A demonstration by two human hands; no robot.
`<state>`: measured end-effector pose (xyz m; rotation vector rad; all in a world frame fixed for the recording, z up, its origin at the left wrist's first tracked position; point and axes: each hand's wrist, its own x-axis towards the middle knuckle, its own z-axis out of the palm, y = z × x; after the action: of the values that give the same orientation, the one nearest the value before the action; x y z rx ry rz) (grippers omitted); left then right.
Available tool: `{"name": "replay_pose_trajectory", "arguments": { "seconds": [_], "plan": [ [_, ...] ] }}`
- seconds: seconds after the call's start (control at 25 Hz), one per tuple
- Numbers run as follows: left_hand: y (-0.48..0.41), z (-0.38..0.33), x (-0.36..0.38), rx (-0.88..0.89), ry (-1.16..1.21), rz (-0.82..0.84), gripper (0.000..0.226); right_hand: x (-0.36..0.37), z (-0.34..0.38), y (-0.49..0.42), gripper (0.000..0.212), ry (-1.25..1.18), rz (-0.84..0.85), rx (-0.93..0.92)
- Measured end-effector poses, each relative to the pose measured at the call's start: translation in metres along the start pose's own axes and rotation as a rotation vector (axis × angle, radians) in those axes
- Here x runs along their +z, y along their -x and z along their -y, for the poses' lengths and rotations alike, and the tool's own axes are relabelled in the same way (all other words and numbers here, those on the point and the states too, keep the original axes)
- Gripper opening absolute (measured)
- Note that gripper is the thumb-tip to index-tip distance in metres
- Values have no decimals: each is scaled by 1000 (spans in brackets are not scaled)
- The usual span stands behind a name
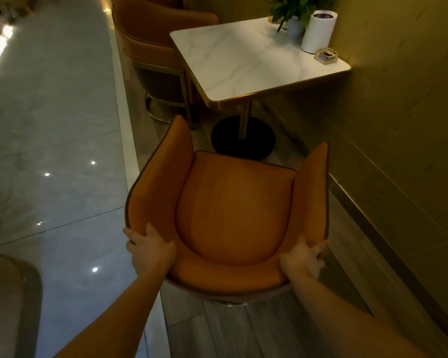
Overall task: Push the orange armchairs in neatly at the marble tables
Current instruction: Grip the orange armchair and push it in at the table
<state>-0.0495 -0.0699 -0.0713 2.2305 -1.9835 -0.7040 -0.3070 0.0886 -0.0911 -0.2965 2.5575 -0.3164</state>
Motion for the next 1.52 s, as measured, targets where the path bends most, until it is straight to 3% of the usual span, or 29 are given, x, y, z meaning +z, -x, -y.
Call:
{"name": "replay_pose_trajectory", "arguments": {
  "seconds": [0.24, 0.4, 0.56, 0.68, 0.92, 1.12, 1.28, 1.52],
  "plan": [
    [11, -14, 16, 20, 67, -21, 66, -18, -11, -22, 55, 12, -20, -46],
    [32, -40, 41, -84, 219, -20, 67, -49, -25, -58, 64, 36, -16, -89],
    [68, -81, 60, -52, 109, 16, 55, -85, -37, -99, 69, 53, -21, -134],
    [86, -98, 68, 74, -102, 112, 64, -110, -40, -124, 64, 117, -24, -124],
    [89, -100, 62, 323, -273, 101, 74, -120, -45, -124, 48, 124, -26, -153],
    [90, -92, 49, 496, -352, 154, 84, -92, -53, -88, 68, 73, -55, -189],
    [86, -90, 48, 634, -375, 108, 77, -86, -48, -75, 50, 28, -87, -119],
    [76, -92, 59, 732, -217, 57, 60, -84, -45, -81, 50, 0, -141, -84]
  ]
}}
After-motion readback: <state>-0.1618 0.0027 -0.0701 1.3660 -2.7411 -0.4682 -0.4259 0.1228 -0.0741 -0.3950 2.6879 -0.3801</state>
